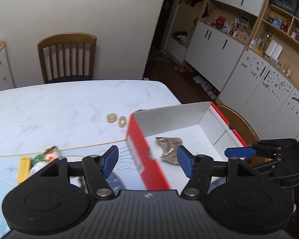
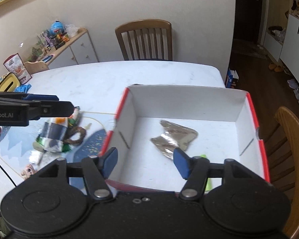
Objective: Organize objects
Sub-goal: 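Open both tools to drop the items and withdraw from the box, then grasp the cartoon sticker with the left tool while the right tool grasps the plastic packet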
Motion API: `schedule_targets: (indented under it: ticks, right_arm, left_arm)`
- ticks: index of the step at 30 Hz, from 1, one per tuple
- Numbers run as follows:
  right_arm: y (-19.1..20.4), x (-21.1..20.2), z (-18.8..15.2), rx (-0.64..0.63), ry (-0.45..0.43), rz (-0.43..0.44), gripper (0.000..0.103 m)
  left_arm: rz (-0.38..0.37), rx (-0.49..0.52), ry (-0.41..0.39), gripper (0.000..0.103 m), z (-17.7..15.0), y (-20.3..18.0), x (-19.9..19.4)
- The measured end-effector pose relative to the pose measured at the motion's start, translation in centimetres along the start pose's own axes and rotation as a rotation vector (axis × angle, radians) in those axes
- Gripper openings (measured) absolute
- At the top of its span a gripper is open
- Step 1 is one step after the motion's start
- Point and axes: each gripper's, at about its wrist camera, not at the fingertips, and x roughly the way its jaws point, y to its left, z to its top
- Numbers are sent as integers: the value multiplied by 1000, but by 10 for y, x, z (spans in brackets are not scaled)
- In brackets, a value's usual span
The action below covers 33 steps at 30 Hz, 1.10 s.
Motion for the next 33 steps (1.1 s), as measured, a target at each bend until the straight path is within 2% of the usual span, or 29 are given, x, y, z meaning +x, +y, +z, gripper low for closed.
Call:
schedule_targets:
  ticks: [2,4,7,12,13,20,28,29,30,31,33]
  right_arm:
    - [13,0,0,-7,-10,-1,64]
    - [26,-2,-1,-12,-21,2,68]
    - [44,-2,-1,-19,-39,8,77]
    - [73,-3,-3,-36,-62,15,84]
    - [78,-3,-3,-37,-66,15,84]
    - [114,5,-2,-43,-67,34,85]
    - [148,23,2,-37,-46,49,85]
    - [151,26,3,-37,-42,51,85]
    - [155,29,3,-36,-37,52,85]
    - [159,32,4,-34,-32,53,85]
    - [166,39,6,-34,-22,55,85]
  left_arm:
    - [15,4,-13,66,-5,12,-13]
    - [33,2,-28,72,-11,25,-25]
    - [54,-14,-44,75,-20,46,-41]
    - [86,-41,-56,78,-36,79,-62]
    - [92,-45,-56,81,-39,86,-66]
    - [122,-49,-55,85,-62,123,-84]
    - [116,-81,-60,90,-91,155,-92]
    - [115,-84,-60,92,-95,158,-92]
    - [114,-86,-57,100,-99,161,-92]
    - [112,-88,-55,103,-103,164,-92]
    - [103,-97,-47,103,-111,170,-92]
